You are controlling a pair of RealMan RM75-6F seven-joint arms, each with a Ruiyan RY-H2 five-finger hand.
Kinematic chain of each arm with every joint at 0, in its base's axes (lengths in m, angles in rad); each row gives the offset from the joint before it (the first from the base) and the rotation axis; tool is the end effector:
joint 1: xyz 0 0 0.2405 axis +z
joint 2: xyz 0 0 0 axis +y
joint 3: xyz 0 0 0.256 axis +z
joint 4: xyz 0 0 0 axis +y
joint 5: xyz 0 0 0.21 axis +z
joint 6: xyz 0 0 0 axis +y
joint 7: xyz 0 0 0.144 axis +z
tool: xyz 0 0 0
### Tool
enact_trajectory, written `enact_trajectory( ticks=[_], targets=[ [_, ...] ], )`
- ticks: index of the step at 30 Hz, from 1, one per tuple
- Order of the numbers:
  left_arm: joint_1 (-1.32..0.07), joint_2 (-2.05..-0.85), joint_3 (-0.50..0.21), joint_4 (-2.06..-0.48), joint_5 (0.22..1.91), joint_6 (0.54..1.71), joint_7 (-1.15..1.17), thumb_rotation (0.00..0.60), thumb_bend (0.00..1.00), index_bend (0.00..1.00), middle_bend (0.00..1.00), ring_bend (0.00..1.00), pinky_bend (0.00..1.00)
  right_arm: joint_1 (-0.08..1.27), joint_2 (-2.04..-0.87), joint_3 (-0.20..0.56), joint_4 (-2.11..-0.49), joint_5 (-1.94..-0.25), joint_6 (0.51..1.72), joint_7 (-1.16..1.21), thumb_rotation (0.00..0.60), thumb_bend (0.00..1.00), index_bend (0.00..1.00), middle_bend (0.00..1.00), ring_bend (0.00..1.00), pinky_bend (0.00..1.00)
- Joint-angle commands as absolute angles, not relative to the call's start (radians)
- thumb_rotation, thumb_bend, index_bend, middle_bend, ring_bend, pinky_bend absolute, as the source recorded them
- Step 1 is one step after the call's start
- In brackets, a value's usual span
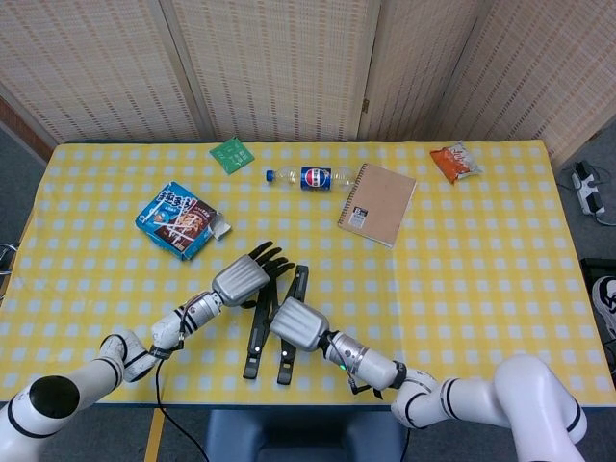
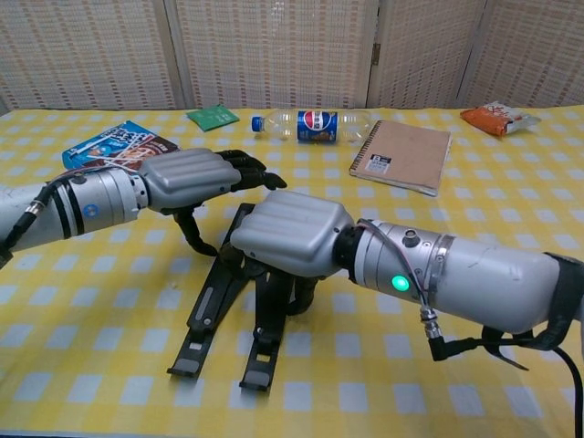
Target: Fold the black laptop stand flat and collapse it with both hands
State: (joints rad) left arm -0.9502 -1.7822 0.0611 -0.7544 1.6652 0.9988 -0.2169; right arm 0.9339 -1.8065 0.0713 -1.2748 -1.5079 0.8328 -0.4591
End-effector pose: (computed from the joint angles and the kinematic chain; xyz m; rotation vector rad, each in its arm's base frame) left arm -0.1468 0.3907 -0.0634 -2.2724 -0.4492 -0.9651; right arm -0.0622 -0.2973 -0.1171 2.4133 -0.2844 0.9455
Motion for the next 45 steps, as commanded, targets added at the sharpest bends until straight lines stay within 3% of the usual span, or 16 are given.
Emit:
enact_trajectory(
  ticks=[1,5,7,10,13,36,45],
  targets=[
    [-0.928,-1.749,0.037,-0.792,1.632,1.012,-0.225,0.600,0.16,0.07,0.15,0.05,0.00,0.937,-1.763,0.068,-1.329,-1.531,0.844,-0.418,0.600,0.12,0.28,0.60,0.68,0.71],
    [-0.896,-1.698,0.010,-0.848,1.588,1.026,-0.250,0.600,0.16,0.06,0.15,0.04,0.00,0.966,-1.692,0.067,-1.398,-1.552,0.805,-0.353,0.600,0.12,0.12,0.42,0.51,0.59],
    [-0.881,-1.669,-0.002,-0.882,1.566,1.028,-0.263,0.600,0.16,0.06,0.15,0.04,0.00,0.990,-1.653,0.066,-1.427,-1.548,0.754,-0.337,0.600,0.12,0.02,0.28,0.39,0.46],
    [-0.862,-1.633,-0.012,-0.923,1.541,1.023,-0.275,0.600,0.16,0.06,0.15,0.03,0.00,1.032,-1.610,0.069,-1.461,-1.521,0.660,-0.329,0.600,0.12,0.00,0.12,0.22,0.22],
    [-0.847,-1.609,-0.017,-0.950,1.526,1.019,-0.273,0.600,0.16,0.05,0.14,0.03,0.00,1.067,-1.595,0.077,-1.468,-1.496,0.596,-0.345,0.600,0.12,0.00,0.07,0.14,0.11],
    [-0.793,-1.566,-0.037,-0.985,1.502,1.020,-0.293,0.600,0.16,0.04,0.13,0.01,0.00,1.189,-1.694,0.062,-1.318,-1.509,0.493,-0.378,0.600,0.12,0.00,0.11,0.13,0.08],
    [-0.782,-1.560,-0.040,-0.980,1.505,1.023,-0.303,0.600,0.16,0.04,0.13,0.01,0.00,1.206,-1.719,0.054,-1.274,-1.517,0.497,-0.359,0.600,0.12,0.10,0.18,0.15,0.08]
  ],
)
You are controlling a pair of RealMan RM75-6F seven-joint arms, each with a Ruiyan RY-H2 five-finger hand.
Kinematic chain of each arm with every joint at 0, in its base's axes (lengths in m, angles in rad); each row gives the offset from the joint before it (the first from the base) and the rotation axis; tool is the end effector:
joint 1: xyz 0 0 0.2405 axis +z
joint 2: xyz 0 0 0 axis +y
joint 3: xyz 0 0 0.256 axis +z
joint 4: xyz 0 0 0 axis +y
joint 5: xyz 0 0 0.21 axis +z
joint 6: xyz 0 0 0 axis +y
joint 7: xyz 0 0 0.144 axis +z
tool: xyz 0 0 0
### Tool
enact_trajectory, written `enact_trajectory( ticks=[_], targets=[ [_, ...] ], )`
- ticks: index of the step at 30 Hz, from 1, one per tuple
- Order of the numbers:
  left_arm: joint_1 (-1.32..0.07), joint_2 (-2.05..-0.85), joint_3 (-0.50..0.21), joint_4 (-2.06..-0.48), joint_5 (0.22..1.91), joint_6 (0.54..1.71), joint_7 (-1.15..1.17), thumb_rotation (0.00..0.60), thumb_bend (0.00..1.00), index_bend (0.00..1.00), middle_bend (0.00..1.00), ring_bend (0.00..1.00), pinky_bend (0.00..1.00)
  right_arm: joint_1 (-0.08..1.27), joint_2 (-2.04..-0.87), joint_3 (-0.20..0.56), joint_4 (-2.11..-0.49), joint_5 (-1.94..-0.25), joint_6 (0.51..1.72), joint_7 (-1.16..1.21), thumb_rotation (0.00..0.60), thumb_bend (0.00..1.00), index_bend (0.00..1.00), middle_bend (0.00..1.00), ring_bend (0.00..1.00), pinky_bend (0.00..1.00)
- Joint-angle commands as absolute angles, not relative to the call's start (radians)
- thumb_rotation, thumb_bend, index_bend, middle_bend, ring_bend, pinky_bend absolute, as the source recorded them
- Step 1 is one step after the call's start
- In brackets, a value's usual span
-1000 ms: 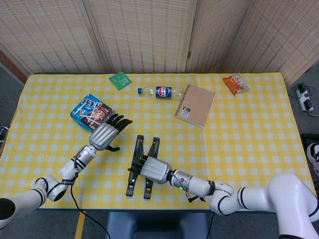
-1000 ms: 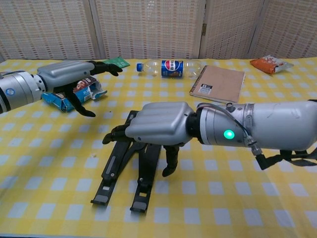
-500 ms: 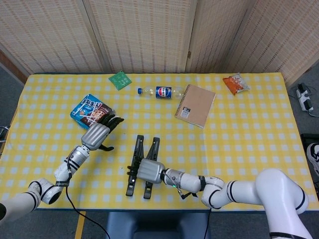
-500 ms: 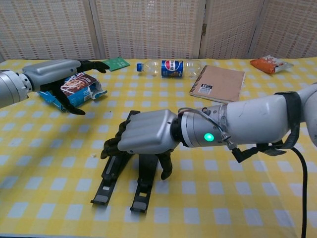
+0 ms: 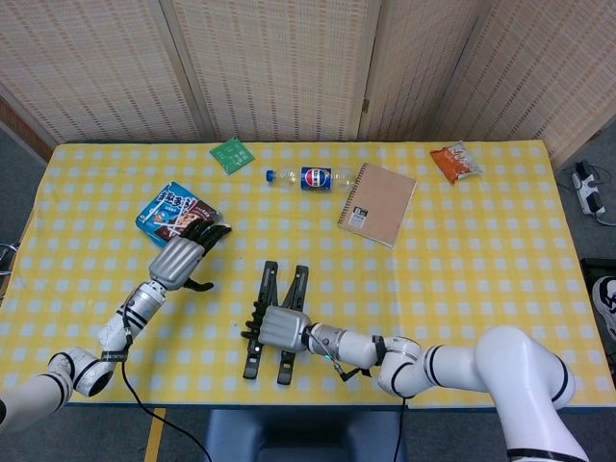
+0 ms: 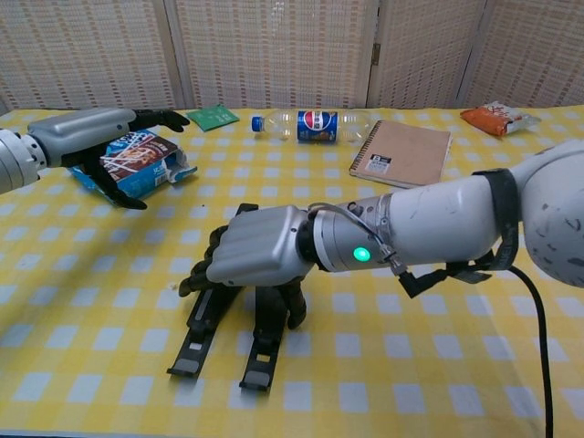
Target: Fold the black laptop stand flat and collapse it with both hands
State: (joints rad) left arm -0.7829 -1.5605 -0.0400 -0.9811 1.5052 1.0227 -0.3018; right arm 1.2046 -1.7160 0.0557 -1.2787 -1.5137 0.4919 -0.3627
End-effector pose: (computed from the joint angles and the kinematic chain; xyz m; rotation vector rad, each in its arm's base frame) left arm -0.2072 0.3922 0.0175 -1.9300 -0.8364 -1.0482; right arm -0.0299 -0.3174 -0.1250 2.7251 -0.0496 0.6395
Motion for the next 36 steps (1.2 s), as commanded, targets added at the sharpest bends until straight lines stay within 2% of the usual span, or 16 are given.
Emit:
enact_trajectory(
  ticks=[1,13,19,21,23,24,25,26,28,30,33,36],
  targets=[
    [-0.781,-1.559,-0.041,-0.980,1.506,1.023,-0.304,0.600,0.16,0.04,0.13,0.01,0.00,1.206,-1.720,0.053,-1.272,-1.522,0.505,-0.355,0.600,0.14,0.12,0.19,0.15,0.08],
    [-0.777,-1.559,-0.046,-0.980,1.512,1.022,-0.304,0.600,0.16,0.04,0.13,0.01,0.00,1.204,-1.724,0.022,-1.241,-1.596,0.582,-0.301,0.600,0.31,0.43,0.40,0.28,0.11],
    [-0.777,-1.555,-0.052,-0.988,1.508,1.019,-0.296,0.600,0.16,0.04,0.13,0.01,0.00,1.202,-1.709,0.001,-1.234,-1.638,0.621,-0.247,0.600,0.36,0.51,0.46,0.33,0.13],
    [-0.777,-1.551,-0.054,-0.996,1.508,1.020,-0.290,0.600,0.16,0.04,0.13,0.01,0.00,1.201,-1.702,-0.006,-1.241,-1.644,0.625,-0.241,0.600,0.36,0.46,0.41,0.31,0.13],
    [-0.776,-1.546,-0.057,-1.005,1.507,1.022,-0.282,0.600,0.16,0.04,0.13,0.01,0.00,1.199,-1.686,-0.011,-1.256,-1.642,0.621,-0.244,0.600,0.36,0.29,0.30,0.23,0.10],
    [-0.775,-1.542,-0.059,-1.013,1.507,1.024,-0.278,0.600,0.16,0.04,0.13,0.01,0.00,1.193,-1.675,-0.011,-1.270,-1.636,0.622,-0.249,0.600,0.36,0.14,0.21,0.17,0.07],
    [-0.774,-1.539,-0.061,-1.018,1.506,1.026,-0.275,0.600,0.16,0.04,0.13,0.00,0.00,1.187,-1.666,-0.011,-1.282,-1.631,0.627,-0.254,0.600,0.36,0.05,0.14,0.13,0.04],
    [-0.774,-1.536,-0.062,-1.024,1.504,1.026,-0.270,0.600,0.16,0.04,0.12,0.00,0.00,1.179,-1.656,-0.011,-1.295,-1.625,0.634,-0.259,0.600,0.36,0.02,0.10,0.10,0.02],
    [-0.770,-1.527,-0.067,-1.039,1.498,1.029,-0.258,0.600,0.16,0.04,0.12,0.00,0.00,1.155,-1.632,-0.008,-1.326,-1.613,0.664,-0.276,0.600,0.36,0.00,0.02,0.06,0.00],
    [-0.764,-1.517,-0.072,-1.058,1.489,1.032,-0.246,0.600,0.16,0.04,0.12,0.00,0.00,1.121,-1.600,-0.005,-1.364,-1.597,0.706,-0.295,0.600,0.36,0.00,0.00,0.05,0.00],
    [-0.752,-1.494,-0.083,-1.092,1.470,1.038,-0.228,0.600,0.16,0.04,0.11,0.00,0.00,1.057,-1.544,-0.004,-1.426,-1.565,0.782,-0.327,0.600,0.36,0.00,0.00,0.06,0.00],
    [-0.723,-1.454,-0.101,-1.157,1.428,1.055,-0.183,0.600,0.16,0.06,0.10,0.00,0.00,0.950,-1.460,-0.011,-1.520,-1.512,0.905,-0.359,0.600,0.36,0.00,0.04,0.11,0.00]
  ],
)
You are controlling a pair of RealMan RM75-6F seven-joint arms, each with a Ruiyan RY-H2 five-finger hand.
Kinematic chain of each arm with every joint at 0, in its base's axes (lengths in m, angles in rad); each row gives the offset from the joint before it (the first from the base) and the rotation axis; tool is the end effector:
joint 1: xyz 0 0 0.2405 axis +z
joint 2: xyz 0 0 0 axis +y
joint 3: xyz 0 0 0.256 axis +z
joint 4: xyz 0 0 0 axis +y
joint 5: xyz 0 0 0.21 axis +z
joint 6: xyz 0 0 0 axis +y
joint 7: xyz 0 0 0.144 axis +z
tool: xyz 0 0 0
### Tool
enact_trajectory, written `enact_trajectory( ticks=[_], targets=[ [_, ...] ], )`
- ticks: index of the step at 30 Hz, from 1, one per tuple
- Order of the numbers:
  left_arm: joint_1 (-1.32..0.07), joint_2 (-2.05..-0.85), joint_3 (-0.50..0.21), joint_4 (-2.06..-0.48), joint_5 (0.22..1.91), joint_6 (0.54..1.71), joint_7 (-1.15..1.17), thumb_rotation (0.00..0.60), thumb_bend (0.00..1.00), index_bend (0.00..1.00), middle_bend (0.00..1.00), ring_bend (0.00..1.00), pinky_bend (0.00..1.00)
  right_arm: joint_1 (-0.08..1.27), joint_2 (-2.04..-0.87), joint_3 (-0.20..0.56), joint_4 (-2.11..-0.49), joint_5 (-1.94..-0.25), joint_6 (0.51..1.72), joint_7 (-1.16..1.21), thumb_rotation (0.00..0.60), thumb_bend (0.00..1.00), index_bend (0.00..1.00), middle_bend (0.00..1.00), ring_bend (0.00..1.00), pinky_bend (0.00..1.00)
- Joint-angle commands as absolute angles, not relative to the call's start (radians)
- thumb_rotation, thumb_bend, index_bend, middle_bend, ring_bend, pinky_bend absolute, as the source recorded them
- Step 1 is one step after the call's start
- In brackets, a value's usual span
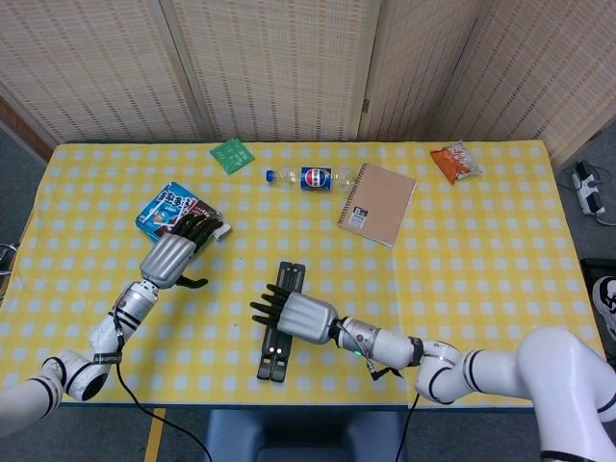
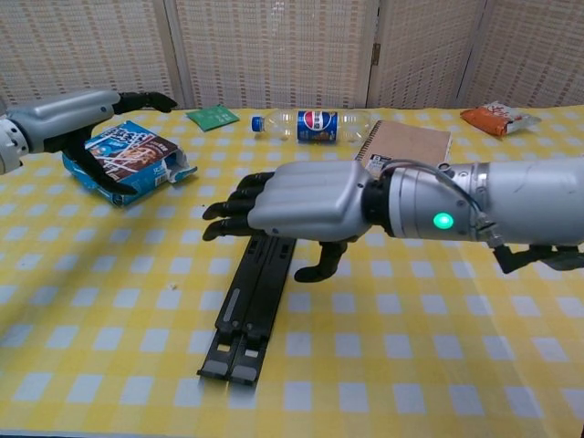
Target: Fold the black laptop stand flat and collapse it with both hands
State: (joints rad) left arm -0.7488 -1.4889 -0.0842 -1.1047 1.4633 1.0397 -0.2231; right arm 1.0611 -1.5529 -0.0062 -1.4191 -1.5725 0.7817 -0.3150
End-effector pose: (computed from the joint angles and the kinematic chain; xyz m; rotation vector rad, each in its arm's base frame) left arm -0.2047 0.3865 0.0381 -1.8637 -0.8370 -1.0716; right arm -0.0636 -0.3178 -0.0633 2.5450 -0.1563 0.8671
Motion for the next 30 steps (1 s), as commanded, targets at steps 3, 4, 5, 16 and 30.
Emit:
enact_trajectory(
  ticks=[3,4,5,16,30],
  targets=[
    [-0.689,-1.414,-0.114,-1.226,1.387,1.086,-0.105,0.600,0.20,0.10,0.10,0.00,0.00,0.846,-1.376,-0.027,-1.601,-1.467,1.019,-0.384,0.600,0.36,0.00,0.09,0.15,0.02],
    [-0.677,-1.402,-0.117,-1.248,1.376,1.097,-0.081,0.600,0.22,0.11,0.10,0.00,0.00,0.815,-1.350,-0.035,-1.622,-1.456,1.052,-0.391,0.600,0.36,0.00,0.10,0.16,0.03],
    [-0.665,-1.390,-0.119,-1.270,1.363,1.108,-0.059,0.600,0.24,0.11,0.10,0.00,0.00,0.785,-1.324,-0.043,-1.643,-1.446,1.084,-0.397,0.600,0.36,0.00,0.11,0.16,0.04],
    [-0.486,-1.241,-0.101,-1.513,1.267,1.288,0.155,0.600,0.27,0.14,0.10,0.01,0.00,0.436,-1.106,-0.106,-1.719,-1.362,1.429,-0.281,0.600,0.36,0.00,0.12,0.17,0.07],
    [-0.266,-1.147,-0.003,-1.698,1.376,1.533,0.226,0.600,0.28,0.14,0.10,0.01,0.00,0.196,-1.050,-0.111,-1.647,-1.383,1.582,-0.028,0.600,0.36,0.00,0.14,0.18,0.09]
  ],
)
